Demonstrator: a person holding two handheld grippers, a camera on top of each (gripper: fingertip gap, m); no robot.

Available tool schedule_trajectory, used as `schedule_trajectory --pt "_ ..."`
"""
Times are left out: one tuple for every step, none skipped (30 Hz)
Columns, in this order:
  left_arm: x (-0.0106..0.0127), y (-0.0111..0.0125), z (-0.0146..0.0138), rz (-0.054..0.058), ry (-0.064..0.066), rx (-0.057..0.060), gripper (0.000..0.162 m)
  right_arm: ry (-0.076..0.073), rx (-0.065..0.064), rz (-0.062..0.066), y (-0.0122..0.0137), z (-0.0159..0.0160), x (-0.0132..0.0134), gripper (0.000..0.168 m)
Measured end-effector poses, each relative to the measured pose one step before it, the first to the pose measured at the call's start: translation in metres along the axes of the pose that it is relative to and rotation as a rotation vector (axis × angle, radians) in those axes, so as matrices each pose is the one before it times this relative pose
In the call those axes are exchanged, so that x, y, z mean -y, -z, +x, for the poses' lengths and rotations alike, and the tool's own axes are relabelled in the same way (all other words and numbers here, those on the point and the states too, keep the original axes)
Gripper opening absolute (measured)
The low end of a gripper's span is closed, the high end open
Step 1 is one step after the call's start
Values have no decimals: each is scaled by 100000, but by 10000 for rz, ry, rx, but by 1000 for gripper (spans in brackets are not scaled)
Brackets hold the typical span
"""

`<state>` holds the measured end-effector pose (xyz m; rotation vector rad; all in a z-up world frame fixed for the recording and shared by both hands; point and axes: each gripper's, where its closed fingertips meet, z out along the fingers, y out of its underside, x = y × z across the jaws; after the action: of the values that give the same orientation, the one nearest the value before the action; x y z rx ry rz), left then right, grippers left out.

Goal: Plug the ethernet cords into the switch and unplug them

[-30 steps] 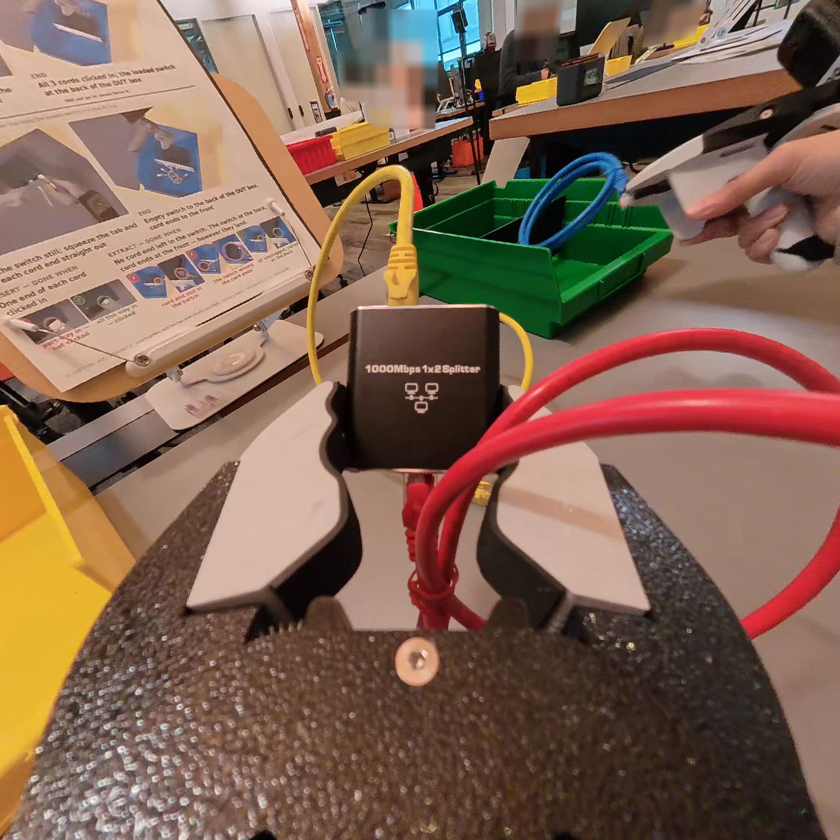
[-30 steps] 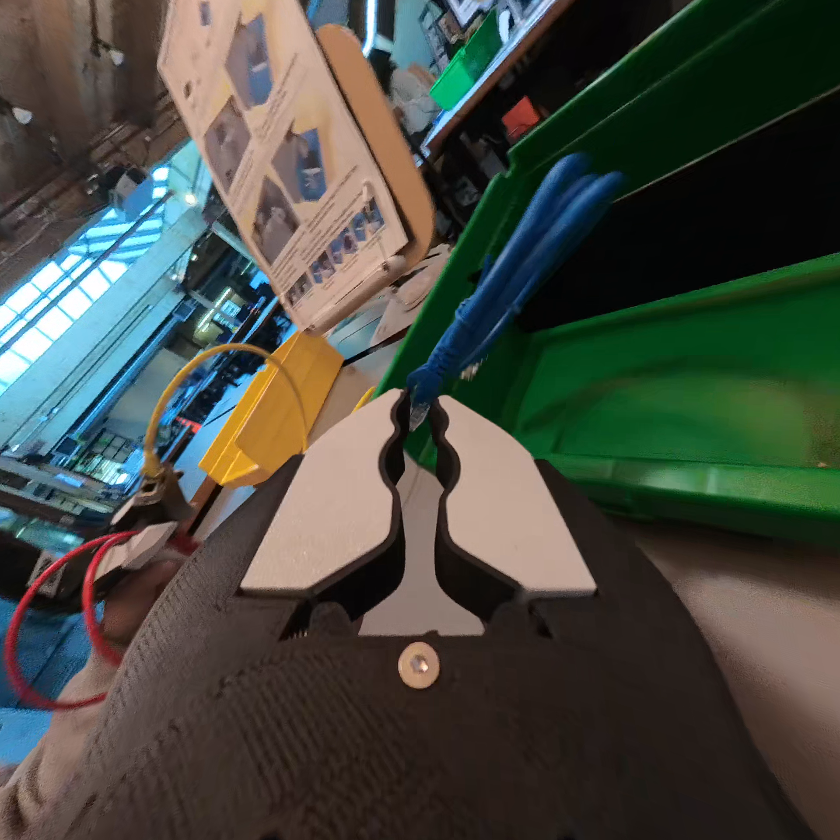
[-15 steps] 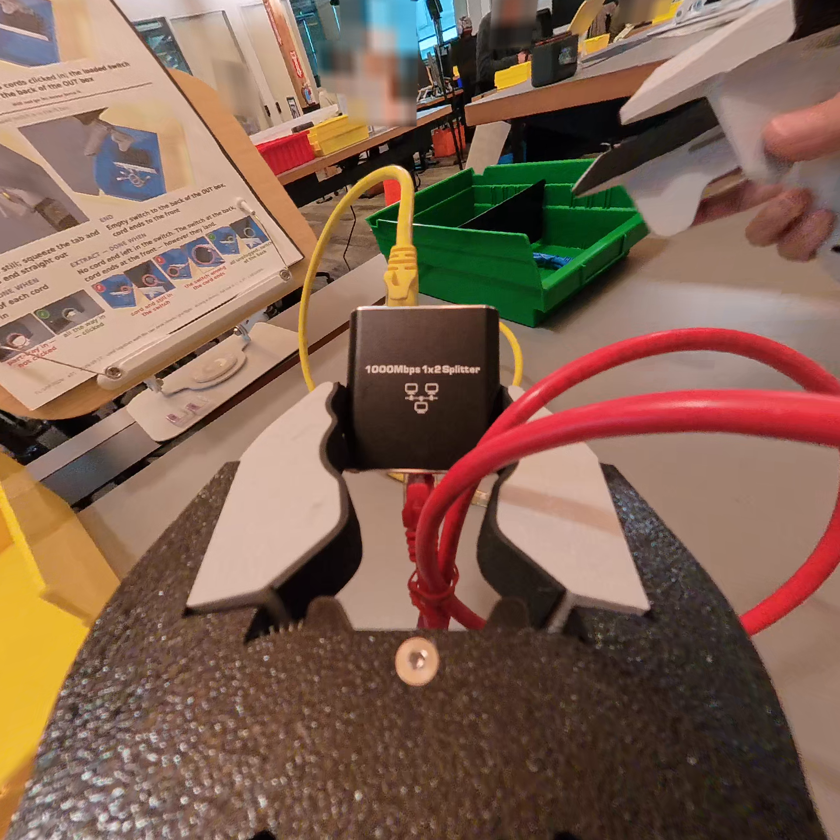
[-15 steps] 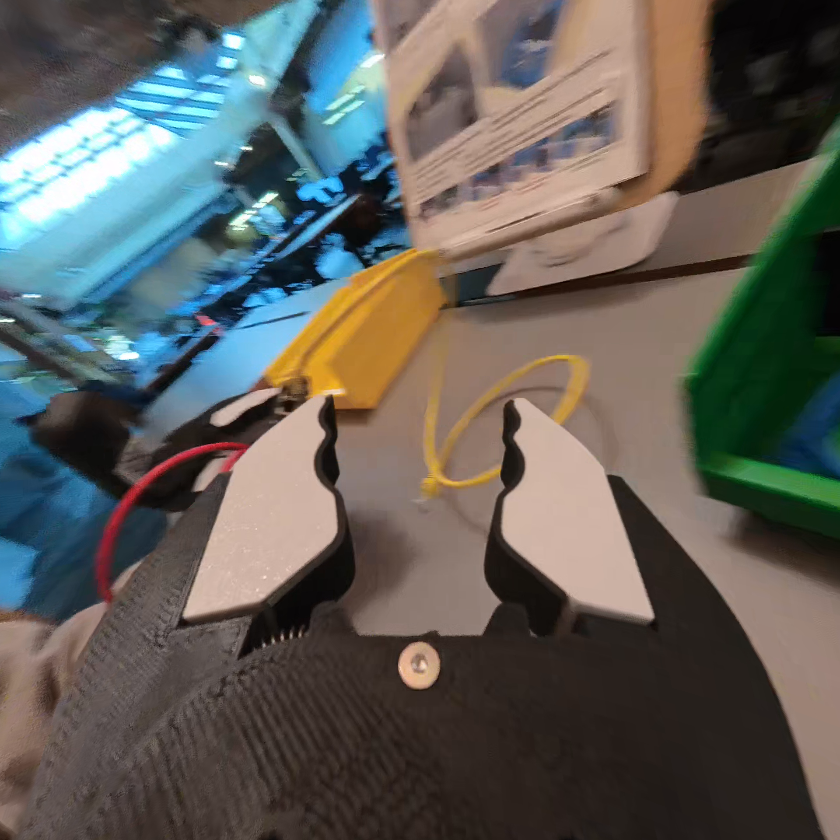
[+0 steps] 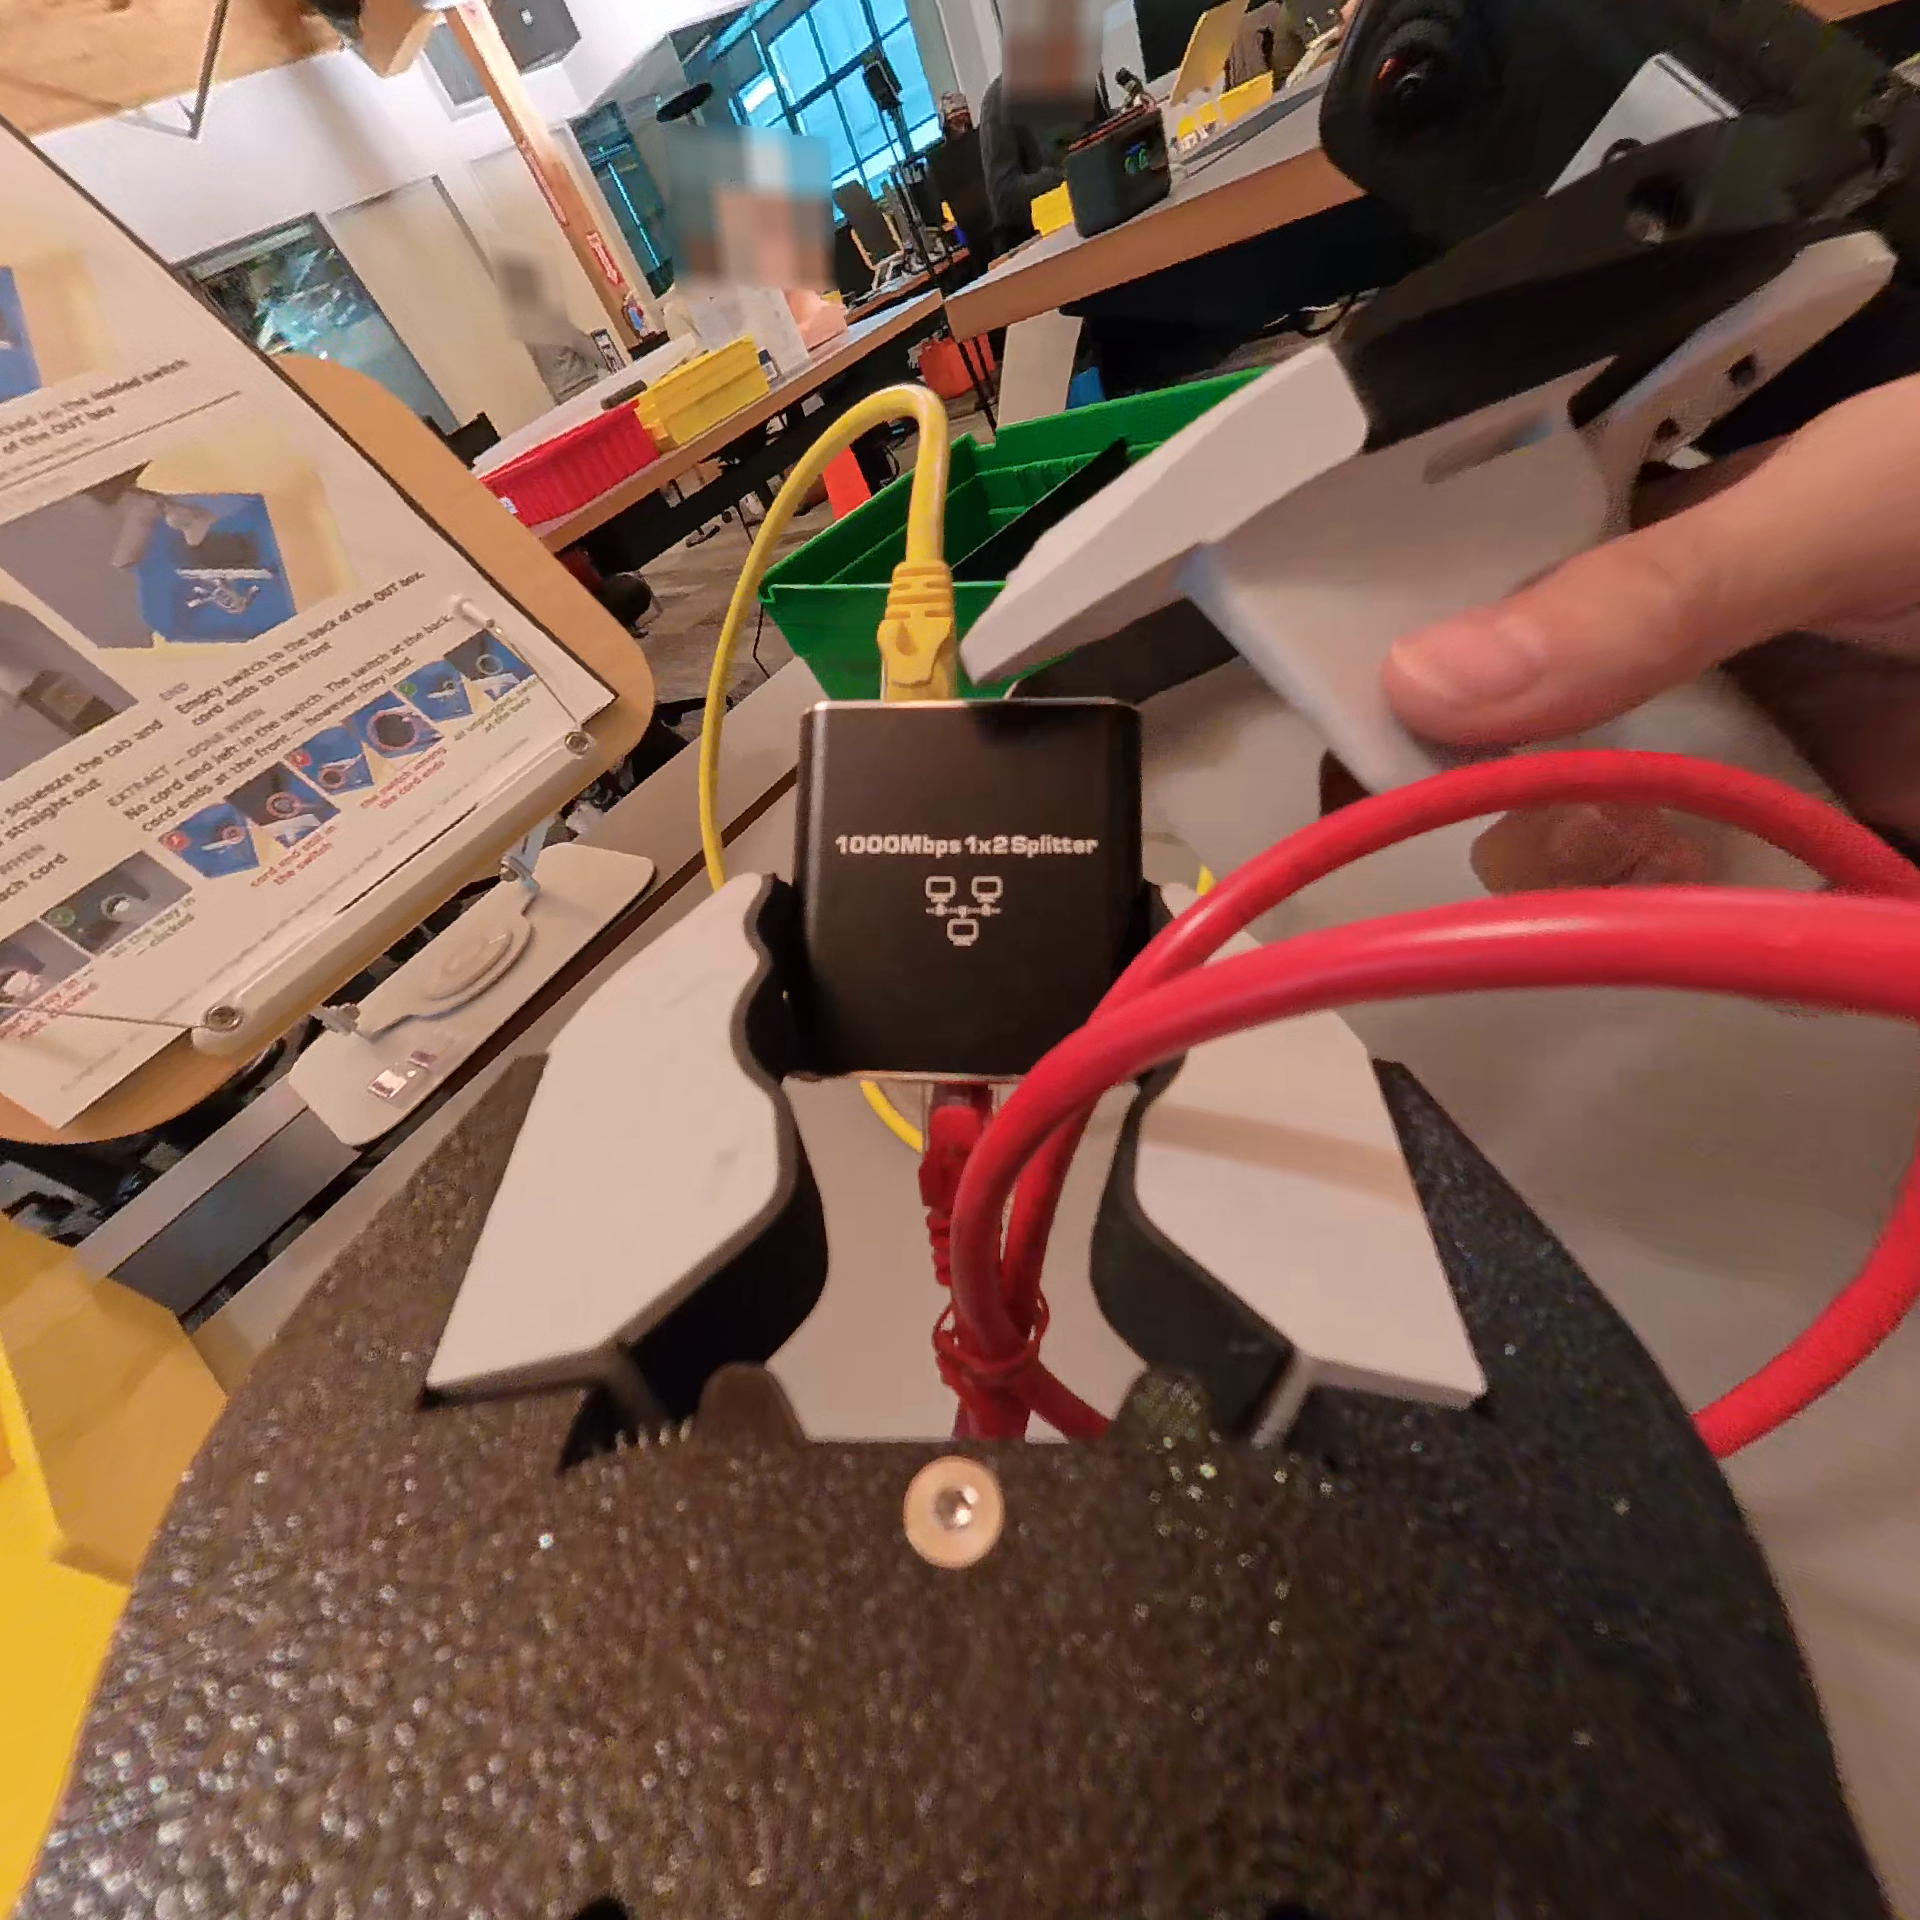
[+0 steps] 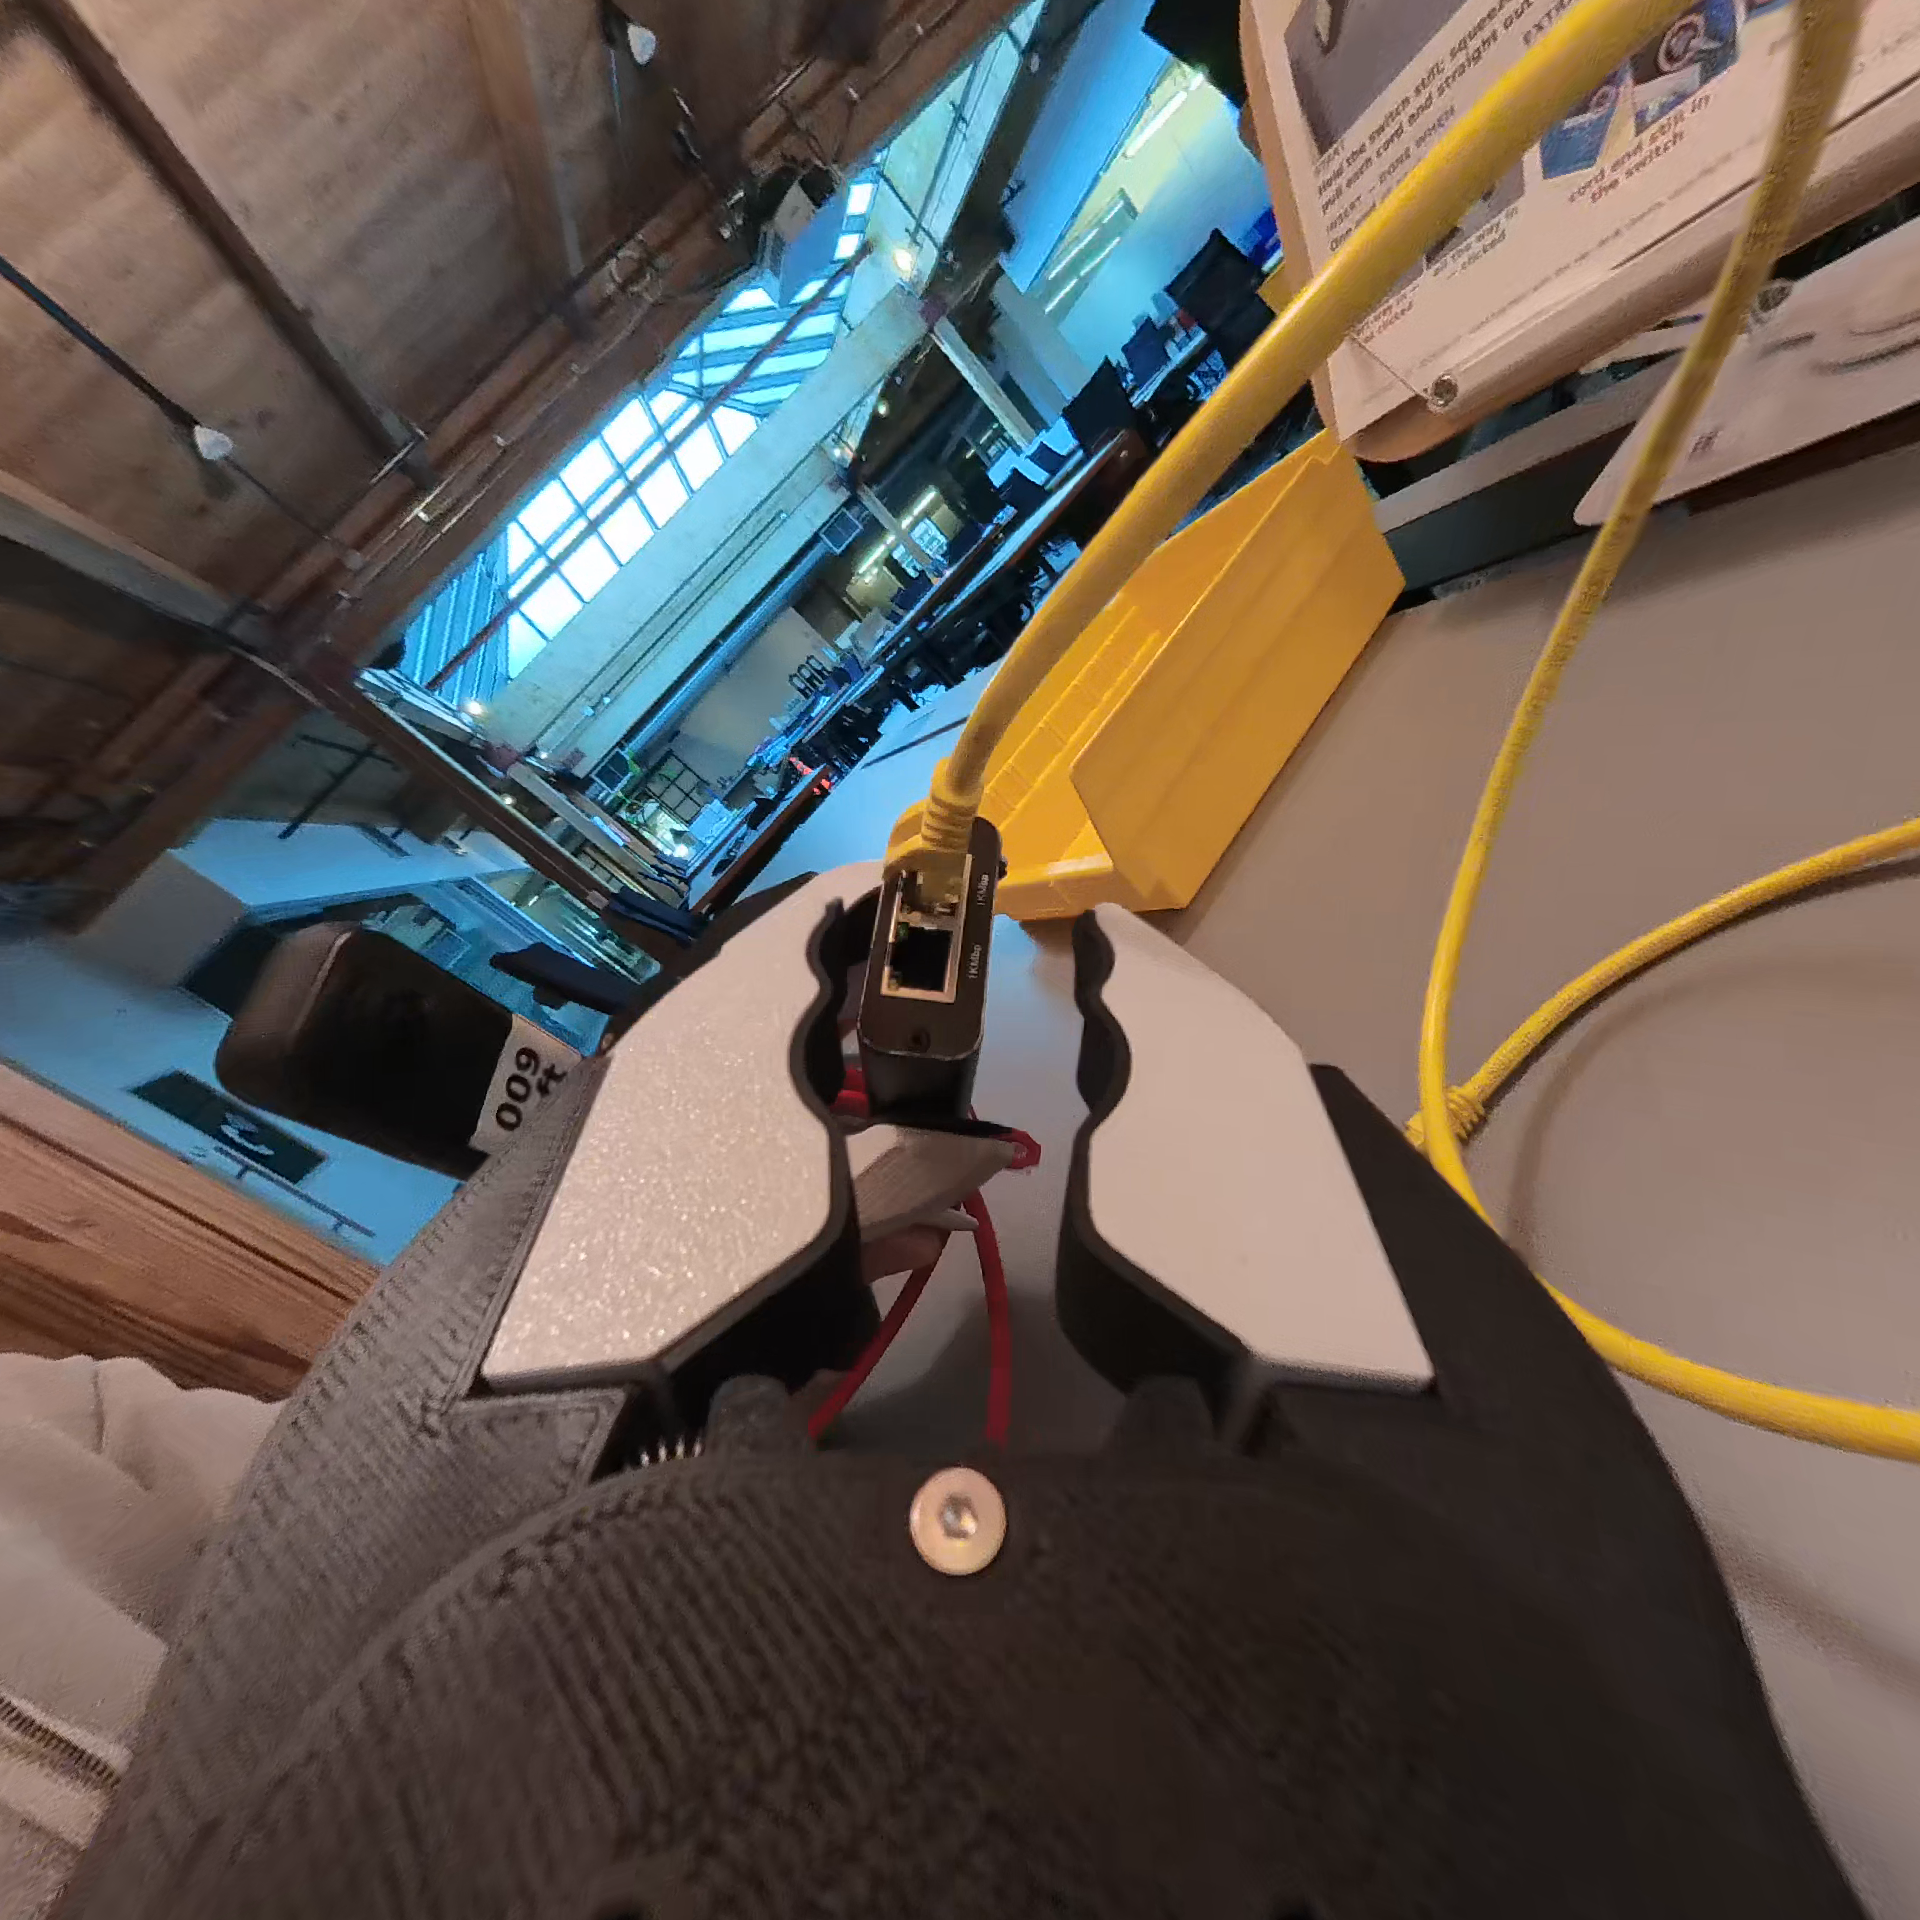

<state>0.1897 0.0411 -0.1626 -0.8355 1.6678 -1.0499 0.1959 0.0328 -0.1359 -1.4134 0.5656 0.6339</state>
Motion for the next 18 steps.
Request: schedule_trajectory --pt "15 -67 225 -13 -59 -42 63 14 115 45 -14 -149 -104 40" --pt "-24 -79 213 -32 -59 -51 63 -139 82 96 10 -77 -5 36" --pt "-3 -56 151 -24 -70 -5 63 -120 94 103 34 -95 49 30" --pt "16 -41 111 -17 -93 15 63 -75 74 106 66 -64 121 24" --pt "26 -15 97 -24 -96 4 63 -40 -39 83 94 114 87 22" --pt "19 -12 63 -32 -86 16 63 -1 20 45 87 39 49 22" --pt "-5 -13 29 -34 -77 28 63 -13 6 -1 56 13 -17 21" --pt "-19 -11 26 -28 -56 25 63 32 -49 21 35 47 -4 21" --pt "-25 -25 9 -20 -28 22 63 80 -79 36 17 29 6 21" --pt "-9 -8 0 -8 -21 21 63 91 -72 61 7 5 48 21" --pt "-13 -16 10 -14 -38 8 63 112 -13 174 36 -101 201 18" --pt "-16 -11 32 -20 -51 10 63 53 -44 251 76 -67 319 15" --pt "24 9 9 -2 -37 35 63 56 -48 112 47 0 131 15" --pt "17 20 -27 -14 -40 58 63 88 38 -25 -28 -69 -38 15" --pt "-37 18 -3 -44 -70 26 63 41 2 -91 25 2 -66 15" --pt "-30 -2 13 -25 -70 1 63 -7 2 -138 35 34 -68 15" --pt "35 10 -10 17 -36 14 63 -30 51 -64 26 -49 7 15" --pt "57 -7 16 12 -8 11 63 -39 5 3 20 -22 -7 16"
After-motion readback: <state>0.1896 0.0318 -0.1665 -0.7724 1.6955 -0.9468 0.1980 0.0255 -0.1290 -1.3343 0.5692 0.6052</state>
